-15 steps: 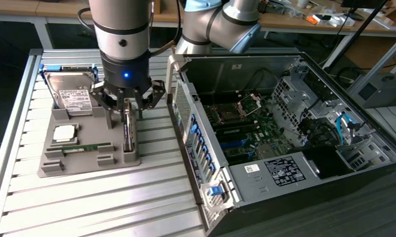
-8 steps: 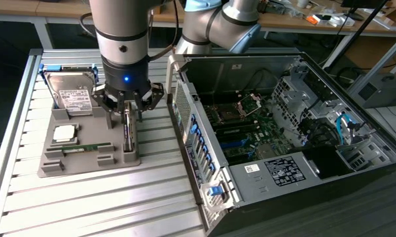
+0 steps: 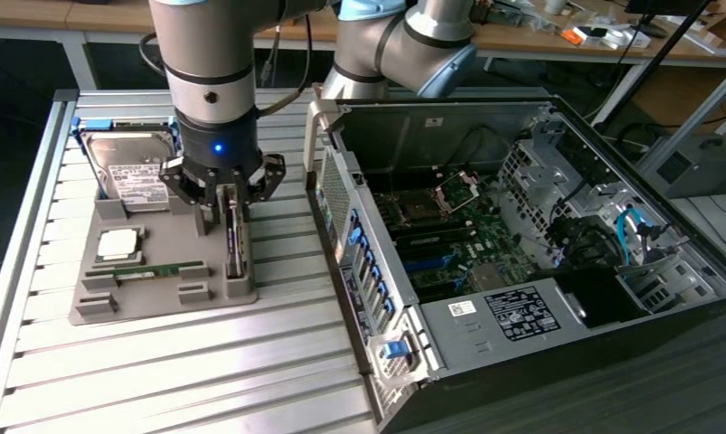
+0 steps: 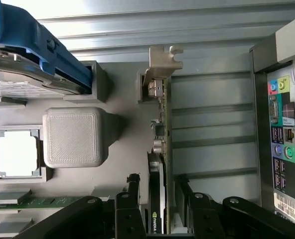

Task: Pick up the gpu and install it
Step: 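Pick up the gpu and move the gpu toward the slot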

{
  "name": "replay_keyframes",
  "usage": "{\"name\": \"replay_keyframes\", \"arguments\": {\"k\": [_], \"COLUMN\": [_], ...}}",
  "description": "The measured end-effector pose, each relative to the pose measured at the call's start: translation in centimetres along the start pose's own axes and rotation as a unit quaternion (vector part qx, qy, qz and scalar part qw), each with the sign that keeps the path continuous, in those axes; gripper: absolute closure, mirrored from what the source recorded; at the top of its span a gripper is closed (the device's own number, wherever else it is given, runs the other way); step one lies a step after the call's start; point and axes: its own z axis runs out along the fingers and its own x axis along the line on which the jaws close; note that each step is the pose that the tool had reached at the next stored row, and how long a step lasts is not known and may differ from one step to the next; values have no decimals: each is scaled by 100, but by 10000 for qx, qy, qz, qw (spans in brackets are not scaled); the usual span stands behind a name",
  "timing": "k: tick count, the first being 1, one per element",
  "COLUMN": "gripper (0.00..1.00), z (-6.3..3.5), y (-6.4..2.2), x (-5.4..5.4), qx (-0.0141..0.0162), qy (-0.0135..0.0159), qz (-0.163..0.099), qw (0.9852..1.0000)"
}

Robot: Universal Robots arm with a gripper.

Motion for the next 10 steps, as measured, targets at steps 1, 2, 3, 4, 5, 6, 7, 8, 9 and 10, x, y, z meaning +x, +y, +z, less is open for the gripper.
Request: {"name": "replay_keyframes", "arguments": {"k": [1, 2, 3, 4, 5, 6, 7, 8, 9, 10], "gripper": [58, 58, 58, 58, 58, 58, 58, 58, 58, 58], "z": [11, 22, 33, 46, 56, 72, 99, 115, 125, 134], "y": [9, 16, 22, 28, 32, 36, 38, 39, 39, 39], "x": [1, 2, 3, 4, 4, 5, 5, 6, 6, 7], "qx": [-1, 0, 0, 0, 0, 0, 0, -1, 0, 0], "qy": [-1, 0, 0, 0, 0, 0, 0, 0, 0, 0], "qz": [0, 0, 0, 0, 0, 0, -1, 0, 0, 0], "qw": [10000, 10000, 10000, 10000, 10000, 10000, 10000, 10000, 10000, 10000]}}
